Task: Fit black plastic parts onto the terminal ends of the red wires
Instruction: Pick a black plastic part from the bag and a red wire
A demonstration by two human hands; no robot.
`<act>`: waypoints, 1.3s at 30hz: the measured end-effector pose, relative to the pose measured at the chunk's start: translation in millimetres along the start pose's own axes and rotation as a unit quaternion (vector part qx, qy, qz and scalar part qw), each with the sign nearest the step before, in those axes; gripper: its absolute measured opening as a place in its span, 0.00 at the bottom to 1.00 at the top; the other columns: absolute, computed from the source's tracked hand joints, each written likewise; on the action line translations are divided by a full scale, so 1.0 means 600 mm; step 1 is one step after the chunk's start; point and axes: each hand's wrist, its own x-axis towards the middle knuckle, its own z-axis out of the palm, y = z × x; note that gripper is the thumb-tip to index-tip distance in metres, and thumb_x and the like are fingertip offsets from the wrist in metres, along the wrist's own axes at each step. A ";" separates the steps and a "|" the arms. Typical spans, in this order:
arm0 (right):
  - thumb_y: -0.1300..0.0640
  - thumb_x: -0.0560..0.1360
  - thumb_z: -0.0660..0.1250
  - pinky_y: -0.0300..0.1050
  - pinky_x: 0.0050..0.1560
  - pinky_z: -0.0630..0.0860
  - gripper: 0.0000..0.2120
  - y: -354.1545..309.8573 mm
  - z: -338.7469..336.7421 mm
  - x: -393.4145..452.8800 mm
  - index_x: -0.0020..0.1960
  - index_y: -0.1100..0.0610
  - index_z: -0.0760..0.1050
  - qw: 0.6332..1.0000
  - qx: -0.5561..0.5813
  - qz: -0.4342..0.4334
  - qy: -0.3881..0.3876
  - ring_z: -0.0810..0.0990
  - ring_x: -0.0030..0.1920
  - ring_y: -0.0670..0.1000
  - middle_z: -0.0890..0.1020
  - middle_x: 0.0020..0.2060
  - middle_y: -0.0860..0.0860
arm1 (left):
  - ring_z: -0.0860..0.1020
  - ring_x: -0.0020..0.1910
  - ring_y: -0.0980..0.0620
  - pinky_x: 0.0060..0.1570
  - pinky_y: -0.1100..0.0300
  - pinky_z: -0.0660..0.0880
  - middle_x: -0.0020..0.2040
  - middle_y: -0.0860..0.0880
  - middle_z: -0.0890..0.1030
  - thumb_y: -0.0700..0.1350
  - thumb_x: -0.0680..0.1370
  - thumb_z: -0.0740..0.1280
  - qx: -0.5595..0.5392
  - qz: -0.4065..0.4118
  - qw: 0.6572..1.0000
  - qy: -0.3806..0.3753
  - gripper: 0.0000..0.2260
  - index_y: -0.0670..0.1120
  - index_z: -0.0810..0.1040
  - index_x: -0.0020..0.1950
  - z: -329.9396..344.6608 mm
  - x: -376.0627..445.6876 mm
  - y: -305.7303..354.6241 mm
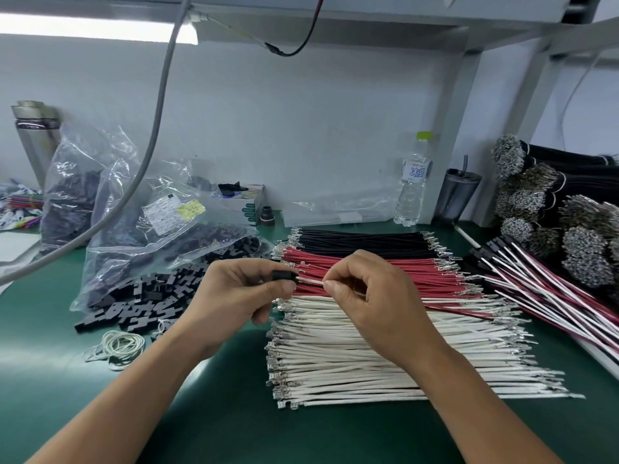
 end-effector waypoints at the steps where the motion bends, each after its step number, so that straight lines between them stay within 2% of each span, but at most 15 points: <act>1: 0.53 0.78 0.69 0.48 0.42 0.77 0.04 0.001 -0.001 0.000 0.45 0.46 0.79 1.000 0.004 0.000 0.003 0.78 0.43 0.44 0.78 0.40 0.40 | 0.72 0.24 0.50 0.25 0.62 0.72 0.34 0.40 0.83 0.43 0.67 0.78 0.000 0.000 1.000 0.000 0.10 0.45 0.89 0.47 0.000 0.000 0.001; 8: 0.53 0.76 0.71 0.46 0.39 0.76 0.04 -0.001 0.001 0.000 0.44 0.46 0.79 0.999 -0.017 -0.022 0.023 0.77 0.41 0.44 0.76 0.39 0.40 | 0.71 0.25 0.48 0.25 0.62 0.72 0.34 0.40 0.83 0.41 0.69 0.77 0.001 0.002 1.000 -0.007 0.09 0.44 0.89 0.49 0.000 -0.001 0.002; 14: 0.51 0.76 0.70 0.44 0.39 0.76 0.03 0.001 0.003 0.000 0.44 0.45 0.79 0.999 -0.016 -0.021 0.031 0.78 0.42 0.44 0.76 0.39 0.39 | 0.71 0.25 0.48 0.25 0.62 0.72 0.34 0.41 0.83 0.42 0.68 0.78 -0.008 0.000 1.000 -0.007 0.10 0.44 0.89 0.48 0.000 -0.002 0.003; 20: 0.53 0.77 0.70 0.43 0.38 0.75 0.04 -0.007 0.017 -0.002 0.44 0.46 0.78 0.998 -0.041 -0.025 0.036 0.76 0.39 0.43 0.76 0.38 0.40 | 0.72 0.25 0.48 0.26 0.61 0.73 0.39 0.33 0.83 0.46 0.66 0.80 0.009 -0.004 1.000 -0.025 0.15 0.44 0.89 0.50 0.000 -0.002 -0.001; 24: 0.55 0.78 0.70 0.43 0.39 0.75 0.03 -0.013 0.024 -0.003 0.45 0.51 0.79 0.996 -0.062 -0.042 0.041 0.75 0.39 0.43 0.76 0.40 0.41 | 0.73 0.25 0.50 0.27 0.61 0.74 0.37 0.39 0.84 0.46 0.68 0.79 0.034 -0.007 0.998 -0.044 0.12 0.47 0.89 0.50 -0.002 -0.004 -0.003; 28: 0.55 0.78 0.70 0.41 0.37 0.72 0.03 -0.019 0.024 -0.006 0.45 0.53 0.78 0.986 -0.129 -0.102 0.033 0.73 0.39 0.44 0.76 0.41 0.44 | 0.74 0.25 0.51 0.27 0.62 0.74 0.36 0.40 0.84 0.45 0.69 0.78 0.068 -0.004 0.995 -0.069 0.09 0.46 0.89 0.48 0.004 -0.006 -0.002; 33: 0.49 0.78 0.70 0.37 0.36 0.70 0.05 -0.001 0.013 -0.003 0.45 0.48 0.79 0.995 -0.086 -0.047 0.035 0.73 0.38 0.42 0.75 0.40 0.41 | 0.74 0.25 0.49 0.25 0.61 0.73 0.37 0.39 0.85 0.46 0.69 0.78 0.054 -0.006 0.997 -0.047 0.09 0.46 0.89 0.47 0.008 -0.005 0.001; 39: 0.53 0.78 0.71 0.42 0.38 0.71 0.06 -0.004 0.026 -0.001 0.44 0.54 0.78 0.995 -0.061 -0.065 0.046 0.73 0.38 0.44 0.74 0.39 0.42 | 0.75 0.25 0.49 0.27 0.60 0.73 0.36 0.39 0.84 0.48 0.69 0.78 0.071 0.001 0.996 -0.056 0.08 0.47 0.89 0.47 0.007 -0.008 0.004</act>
